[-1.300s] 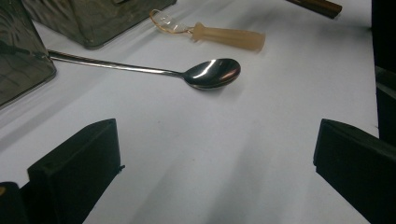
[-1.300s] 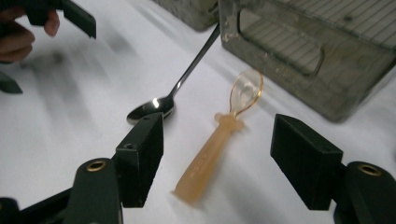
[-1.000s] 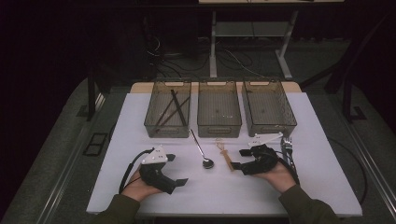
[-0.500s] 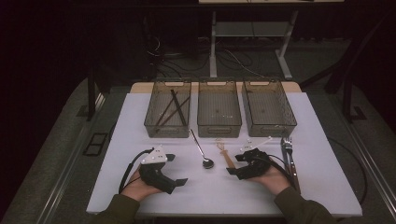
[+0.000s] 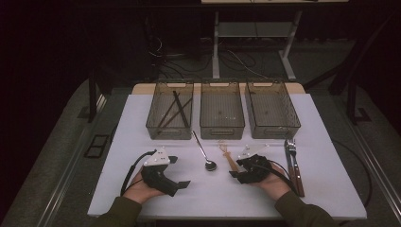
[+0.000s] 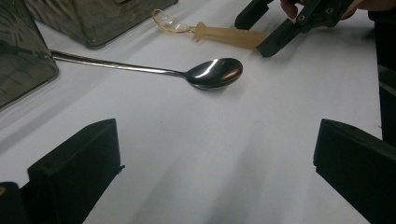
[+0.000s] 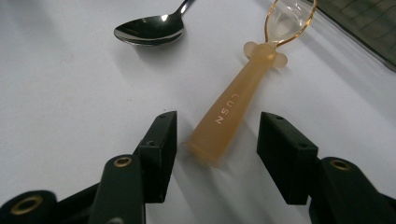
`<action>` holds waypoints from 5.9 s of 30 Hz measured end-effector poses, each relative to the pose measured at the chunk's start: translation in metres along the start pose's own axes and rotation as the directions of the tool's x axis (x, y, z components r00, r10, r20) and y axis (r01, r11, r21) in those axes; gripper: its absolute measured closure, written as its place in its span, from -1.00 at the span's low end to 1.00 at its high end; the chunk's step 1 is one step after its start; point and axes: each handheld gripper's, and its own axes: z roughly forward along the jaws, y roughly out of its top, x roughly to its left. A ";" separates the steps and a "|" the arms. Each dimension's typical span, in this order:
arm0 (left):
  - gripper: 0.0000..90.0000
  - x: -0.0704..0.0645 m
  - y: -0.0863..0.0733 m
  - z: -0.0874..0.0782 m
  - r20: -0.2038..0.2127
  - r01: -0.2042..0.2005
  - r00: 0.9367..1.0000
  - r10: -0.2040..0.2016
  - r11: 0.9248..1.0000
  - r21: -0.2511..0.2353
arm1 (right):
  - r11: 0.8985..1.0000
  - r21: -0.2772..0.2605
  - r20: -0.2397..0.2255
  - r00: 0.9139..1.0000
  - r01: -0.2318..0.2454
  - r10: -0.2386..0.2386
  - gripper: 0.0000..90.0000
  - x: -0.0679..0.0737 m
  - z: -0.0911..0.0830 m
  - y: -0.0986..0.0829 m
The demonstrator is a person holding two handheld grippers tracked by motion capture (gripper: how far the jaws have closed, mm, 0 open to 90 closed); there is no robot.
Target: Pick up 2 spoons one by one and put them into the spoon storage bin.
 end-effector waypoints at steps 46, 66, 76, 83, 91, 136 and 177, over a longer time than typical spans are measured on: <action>-1.00 0.000 0.000 -0.001 0.001 -0.011 1.000 0.011 1.000 0.008 | 1.000 0.000 0.006 1.000 -0.020 0.020 0.63 -0.006 -0.007 0.004; -1.00 0.001 -0.001 -0.003 -0.003 0.001 1.000 -0.001 1.000 -0.001 | 0.997 -0.067 -0.018 1.000 -0.024 0.023 0.62 -0.013 -0.026 0.008; -1.00 0.003 -0.001 -0.004 -0.013 -0.016 1.000 0.016 1.000 0.007 | 0.993 -0.114 -0.024 0.999 -0.037 0.034 0.62 -0.018 -0.037 0.013; -1.00 0.003 -0.002 -0.005 -0.018 -0.014 1.000 0.014 1.000 0.005 | 0.987 -0.151 -0.026 0.998 -0.059 0.056 0.62 -0.022 -0.047 0.017; -1.00 0.003 -0.002 -0.004 -0.021 -0.005 1.000 0.005 1.000 -0.003 | 0.979 -0.187 -0.021 0.997 -0.078 0.076 0.62 -0.030 -0.057 0.020; -1.00 0.002 -0.001 -0.003 -0.013 0.000 1.000 0.000 1.000 -0.001 | 0.949 -0.259 0.040 0.979 -0.182 0.199 0.62 -0.084 -0.056 0.076; -1.00 0.002 0.000 -0.002 -0.001 -0.008 1.000 0.008 1.000 -0.007 | 0.958 -0.131 0.101 0.958 -0.255 0.269 0.01 -0.110 0.005 0.121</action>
